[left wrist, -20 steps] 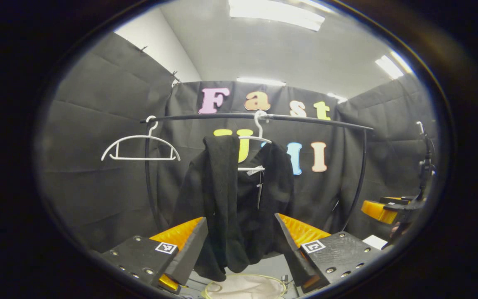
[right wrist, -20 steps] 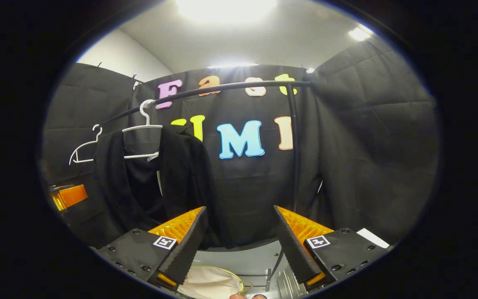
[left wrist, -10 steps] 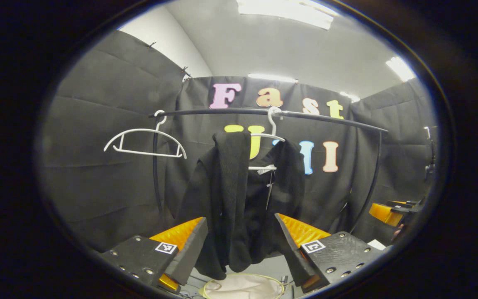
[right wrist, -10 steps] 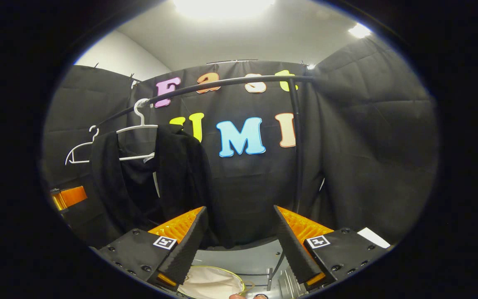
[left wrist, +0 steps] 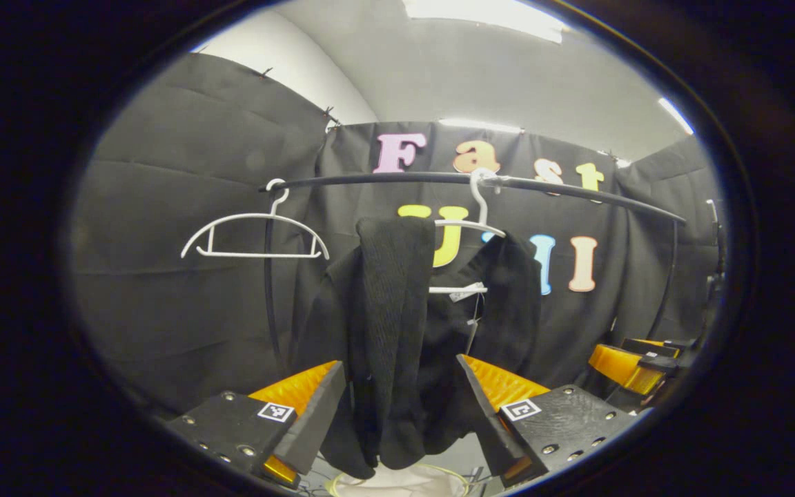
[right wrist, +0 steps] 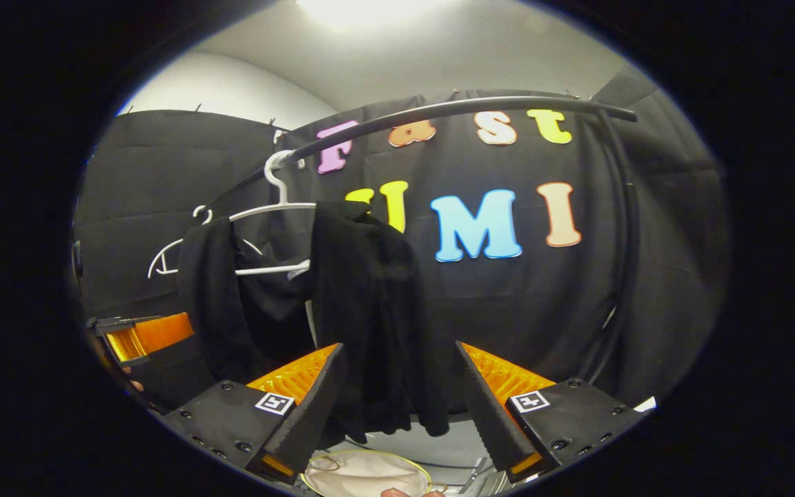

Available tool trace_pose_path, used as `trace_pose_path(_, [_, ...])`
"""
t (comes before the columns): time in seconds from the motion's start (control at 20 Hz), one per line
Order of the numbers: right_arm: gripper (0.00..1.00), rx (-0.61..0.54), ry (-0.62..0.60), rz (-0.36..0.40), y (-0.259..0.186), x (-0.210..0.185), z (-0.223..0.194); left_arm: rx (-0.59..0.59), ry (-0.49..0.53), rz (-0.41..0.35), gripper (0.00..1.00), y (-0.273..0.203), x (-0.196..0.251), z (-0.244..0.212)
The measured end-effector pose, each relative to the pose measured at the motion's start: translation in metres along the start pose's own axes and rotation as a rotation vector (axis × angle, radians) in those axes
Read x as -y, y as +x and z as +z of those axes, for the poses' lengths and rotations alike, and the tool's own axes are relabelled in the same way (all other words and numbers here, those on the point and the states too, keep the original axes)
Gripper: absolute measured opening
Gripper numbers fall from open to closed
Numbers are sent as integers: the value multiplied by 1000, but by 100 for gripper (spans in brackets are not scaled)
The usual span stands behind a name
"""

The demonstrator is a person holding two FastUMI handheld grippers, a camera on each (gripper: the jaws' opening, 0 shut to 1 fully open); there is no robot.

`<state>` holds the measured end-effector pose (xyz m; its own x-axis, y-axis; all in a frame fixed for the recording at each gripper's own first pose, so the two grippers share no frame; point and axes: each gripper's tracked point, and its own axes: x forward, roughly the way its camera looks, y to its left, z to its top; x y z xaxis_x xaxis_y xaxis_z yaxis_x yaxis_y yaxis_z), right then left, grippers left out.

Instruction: Grasp the clothes on the hanger with both hands and then place them into the laundry hamper below.

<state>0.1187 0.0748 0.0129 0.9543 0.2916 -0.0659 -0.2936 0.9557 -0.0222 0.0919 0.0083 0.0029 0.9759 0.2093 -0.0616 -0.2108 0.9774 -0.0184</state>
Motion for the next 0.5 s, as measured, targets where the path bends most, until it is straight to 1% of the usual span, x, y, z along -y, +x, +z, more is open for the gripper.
trace_pose_path(0.05, [93, -6, -9, 39, 12, -6, 0, 3, 3, 21, 93, 6, 1, 2])
trace_pose_path(0.1, [98, -12, -15, 74, 25, -12, 1, 5, 6, 44, 93, 12, 1, 4])
trace_pose_path(0.15, [98, -16, -16, 110, 35, -18, 1, 9, 10, 68, 93, 18, 0, 5])
trace_pose_path(0.2, [93, -20, -14, 144, 46, -23, 2, 13, 13, 95, 93, 24, 0, 7])
trace_pose_path(0.3, [93, -30, -13, 203, 65, -35, 3, 22, 7, 138, 93, 37, 2, 9])
trace_pose_path(0.45, [93, -62, -16, 253, 90, -45, -5, 14, -10, 190, 93, 56, 2, 5])
trace_pose_path(0.5, [98, -72, -14, 261, 98, -46, -7, 10, -9, 207, 93, 62, 1, 5])
